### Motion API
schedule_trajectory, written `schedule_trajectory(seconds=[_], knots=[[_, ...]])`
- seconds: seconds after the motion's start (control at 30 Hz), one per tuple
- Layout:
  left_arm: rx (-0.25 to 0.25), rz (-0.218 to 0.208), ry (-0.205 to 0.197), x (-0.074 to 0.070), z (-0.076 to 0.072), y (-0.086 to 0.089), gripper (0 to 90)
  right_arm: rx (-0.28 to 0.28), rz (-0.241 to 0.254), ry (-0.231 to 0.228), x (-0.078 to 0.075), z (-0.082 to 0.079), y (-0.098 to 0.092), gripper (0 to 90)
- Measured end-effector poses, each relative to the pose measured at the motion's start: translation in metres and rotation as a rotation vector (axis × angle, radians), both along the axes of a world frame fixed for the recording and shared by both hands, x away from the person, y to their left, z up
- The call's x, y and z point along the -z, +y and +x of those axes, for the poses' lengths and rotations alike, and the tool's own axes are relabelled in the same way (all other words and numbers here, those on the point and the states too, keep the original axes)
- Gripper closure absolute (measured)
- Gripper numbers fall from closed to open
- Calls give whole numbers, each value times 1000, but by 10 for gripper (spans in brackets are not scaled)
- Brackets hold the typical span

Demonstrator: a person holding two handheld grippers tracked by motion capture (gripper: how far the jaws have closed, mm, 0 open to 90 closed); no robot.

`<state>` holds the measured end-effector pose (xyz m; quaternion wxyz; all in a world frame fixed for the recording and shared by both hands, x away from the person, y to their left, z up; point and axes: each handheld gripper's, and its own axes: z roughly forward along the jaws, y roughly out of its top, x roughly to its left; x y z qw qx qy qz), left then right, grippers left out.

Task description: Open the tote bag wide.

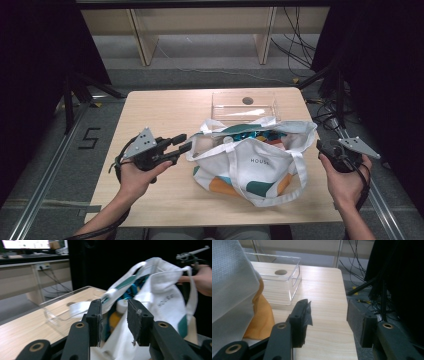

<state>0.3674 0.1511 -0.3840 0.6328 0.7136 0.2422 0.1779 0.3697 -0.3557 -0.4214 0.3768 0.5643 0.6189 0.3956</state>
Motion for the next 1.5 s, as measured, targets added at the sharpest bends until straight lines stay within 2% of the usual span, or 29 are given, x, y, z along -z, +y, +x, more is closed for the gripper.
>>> schedule_trajectory(seconds=[0.03,0.07,0.13,0.17,0.2,0.23,0.4,0.47,0.53,0.6,0.67,0.7,0.73,0.77,0.8,0.87,1.03,1.07,1.1,1.13,1.17,1.2,1.37,1.47,1.5], knots=[[19,6,5,-1,0,-5,620,6,3,2,0,0,1,529],[34,14,4,-2,0,-9,609,-13,-25,-6,0,1,-2,531],[69,28,-1,-4,1,-19,584,-1,-7,6,0,0,1,535],[69,28,-1,-4,1,-19,576,-1,-7,6,0,0,1,535],[91,46,-12,-6,2,-27,564,-28,-14,-4,0,2,0,539],[91,46,-12,-6,2,-27,553,-28,-14,-4,0,2,0,539],[140,67,-31,-12,4,-51,541,-24,-42,-3,1,2,0,542],[167,80,-45,-14,5,-61,533,1,-2,-8,1,1,4,543],[190,87,-51,-15,6,-70,533,2,-2,-7,1,1,4,543],[210,108,-61,-16,9,-81,533,-27,-35,-5,1,2,1,543],[221,125,-63,-16,13,-90,537,-28,-34,4,1,2,1,544],[222,131,-62,-16,14,-94,538,-12,-12,23,0,0,3,544],[221,144,-69,-16,16,-99,538,-19,-25,8,1,1,2,544],[224,152,-69,-17,18,-101,541,-14,-12,21,1,0,3,544],[229,173,-73,-17,20,-107,544,-16,-10,20,1,0,3,544],[233,188,-73,-17,23,-112,546,-21,-9,13,2,1,2,544],[233,228,-68,-17,30,-121,558,-21,-10,19,2,1,3,545],[233,234,-66,-17,32,-123,566,-28,-33,12,1,2,1,544],[234,241,-66,-16,33,-124,570,-14,-18,14,2,1,3,544],[231,255,-61,-15,34,-127,572,-36,-37,8,2,3,0,544],[231,255,-61,-15,34,-127,577,-36,-37,8,2,3,0,544],[230,263,-55,-15,35,-128,580,-36,-15,8,2,2,1,544],[238,308,-43,-12,39,-134,594,-41,-28,11,3,2,0,544],[239,333,-51,-12,38,-139,621,-40,-28,11,3,2,0,544],[243,349,-66,-13,39,-140,639,-40,-28,12,2,2,0,544]])
